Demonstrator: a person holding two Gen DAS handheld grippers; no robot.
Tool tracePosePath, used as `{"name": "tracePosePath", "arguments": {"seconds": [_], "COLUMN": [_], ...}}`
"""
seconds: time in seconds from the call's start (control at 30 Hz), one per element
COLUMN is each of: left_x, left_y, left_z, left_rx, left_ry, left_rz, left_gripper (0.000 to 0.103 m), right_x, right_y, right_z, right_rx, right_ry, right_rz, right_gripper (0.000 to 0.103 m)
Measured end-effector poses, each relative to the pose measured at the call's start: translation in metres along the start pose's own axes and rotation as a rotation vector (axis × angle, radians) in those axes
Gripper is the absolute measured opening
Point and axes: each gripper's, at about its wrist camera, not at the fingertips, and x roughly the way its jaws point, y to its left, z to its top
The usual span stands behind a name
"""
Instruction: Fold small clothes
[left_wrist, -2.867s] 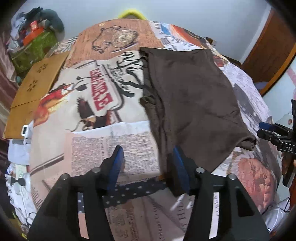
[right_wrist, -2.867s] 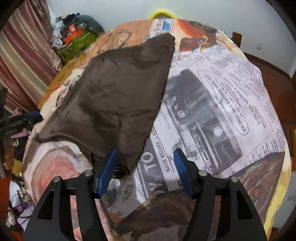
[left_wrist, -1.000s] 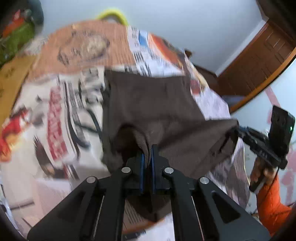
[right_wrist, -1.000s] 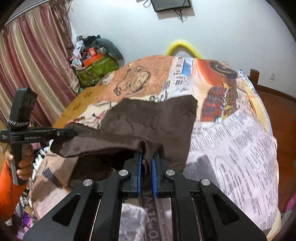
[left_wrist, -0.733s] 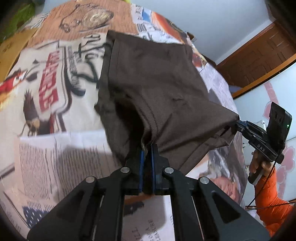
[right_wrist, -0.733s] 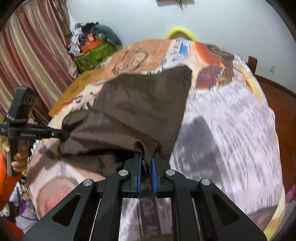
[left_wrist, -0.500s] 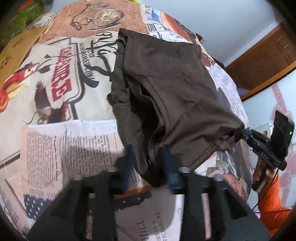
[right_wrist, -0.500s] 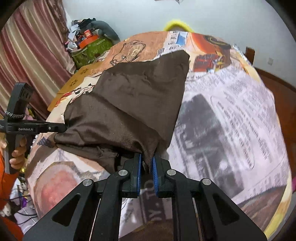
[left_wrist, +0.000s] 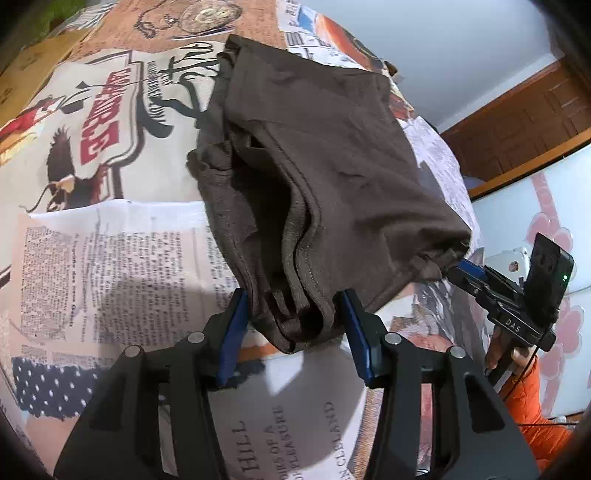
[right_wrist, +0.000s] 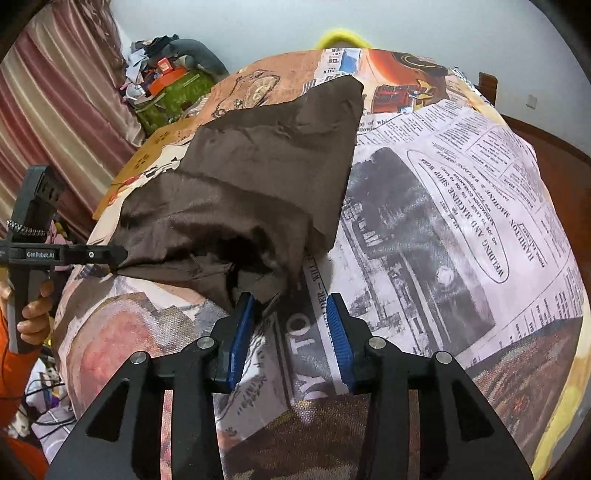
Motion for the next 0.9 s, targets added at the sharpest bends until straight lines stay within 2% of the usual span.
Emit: {"name": "tracePosePath", "arguments": {"seconds": [0.1, 0.17, 0.27, 0.4, 0.53, 0.63, 0.77, 0.9], "left_x": [-0.001, 0.000, -0.001, -0.018, -0.026, -0.018, -0.014, -0.040], "left_y": [-0.002, -0.002, 0.003, -0.001, -0.005, -0.008, -0.018, -0.036], "left_z": [-0.003, -0.001, 0.000, -0.006, -0.009, -0.007, -0.006, -0.012], "left_rx": [-0.002, -0.004, -0.019, 0.031, 0.051, 0.054, 0.068, 0.119], "left_ry": [-0.007, -0.016, -0.011, -0.033, -0.048, -0.032, -0.042, -0.123], "left_rz": [0.005, 0.016, 0.019, 0.073, 0.068, 0.077, 0.075, 0.073], "left_gripper": [0.043, 0.025, 0.024, 0.024, 0.024, 0.024, 0.002, 0.001], "right_x": [-0.002, -0.002, -0.001, -0.001, 0.000, 0.001, -0.003, -0.011], "right_y": [0.000, 0.001, 0.002, 0.002, 0.002, 0.002, 0.007, 0.009], "right_z": [-0.001, 0.000, 0.004, 0.008, 0.004, 0.003, 0.001, 0.000], "right_rx": [0.012, 0.010, 0.005, 0.002, 0.001, 0.005, -0.001, -0.010], "right_ry": [-0.017, -0.030, -0.037, -0.038, -0.030, -0.027, -0.036, -0.054], "right_rz": [0.017, 0.008, -0.001, 0.000, 0.001, 0.004, 0.010, 0.006], "right_gripper": [0.037, 0.037, 0.037, 0.037, 0.037, 0.037, 0.037, 0.037]}}
